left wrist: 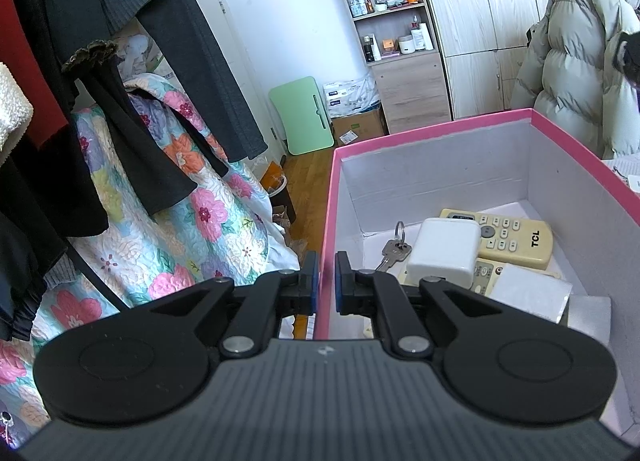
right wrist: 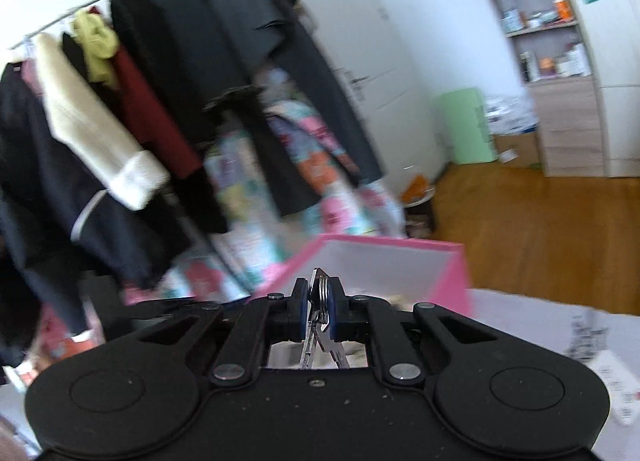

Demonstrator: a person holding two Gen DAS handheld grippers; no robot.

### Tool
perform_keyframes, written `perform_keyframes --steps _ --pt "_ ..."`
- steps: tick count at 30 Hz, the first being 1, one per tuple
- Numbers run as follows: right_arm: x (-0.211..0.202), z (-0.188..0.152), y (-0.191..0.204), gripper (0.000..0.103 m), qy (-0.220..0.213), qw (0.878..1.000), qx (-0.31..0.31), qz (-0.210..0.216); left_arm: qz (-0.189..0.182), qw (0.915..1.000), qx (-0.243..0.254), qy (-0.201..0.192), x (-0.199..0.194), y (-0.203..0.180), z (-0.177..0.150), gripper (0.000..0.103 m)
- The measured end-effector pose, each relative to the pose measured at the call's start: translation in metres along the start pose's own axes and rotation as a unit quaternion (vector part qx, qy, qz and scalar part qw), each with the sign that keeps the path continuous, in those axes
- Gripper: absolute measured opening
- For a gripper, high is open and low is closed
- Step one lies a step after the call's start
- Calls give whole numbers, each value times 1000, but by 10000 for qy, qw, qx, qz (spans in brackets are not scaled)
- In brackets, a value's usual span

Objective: Organize rigid objects
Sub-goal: 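Carry the keys into the pink box and open the right tool, then move the right tool back to the white remote on the bed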

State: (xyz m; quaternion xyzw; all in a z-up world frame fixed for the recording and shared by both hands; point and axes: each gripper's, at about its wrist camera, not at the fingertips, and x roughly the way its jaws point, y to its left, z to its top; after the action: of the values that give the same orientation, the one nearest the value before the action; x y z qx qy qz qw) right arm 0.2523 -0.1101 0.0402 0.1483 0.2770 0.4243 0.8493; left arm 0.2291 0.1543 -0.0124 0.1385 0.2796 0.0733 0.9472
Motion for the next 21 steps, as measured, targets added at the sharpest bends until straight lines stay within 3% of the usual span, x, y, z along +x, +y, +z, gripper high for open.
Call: perform_keyframes --steps 4,6,14,17,21 --pt "23 -8 12 12 404 9978 233 481 -2 10000 13 1 0 0 0 7" --pt "33 -16 13 12 604 9965 271 508 -5 10000 29 3 -1 -1 -1 8" --pt "87 -34 4 13 1261 9918 198 9 -12 10000 32 2 -1 0 -1 8" --pt "92 -36 4 15 1319 9904 28 -419 -9 10000 63 5 -1 -1 -1 8" --pt "83 -31 4 19 1171 9923 124 -396 -3 10000 76 8 0 -2 -1 8"
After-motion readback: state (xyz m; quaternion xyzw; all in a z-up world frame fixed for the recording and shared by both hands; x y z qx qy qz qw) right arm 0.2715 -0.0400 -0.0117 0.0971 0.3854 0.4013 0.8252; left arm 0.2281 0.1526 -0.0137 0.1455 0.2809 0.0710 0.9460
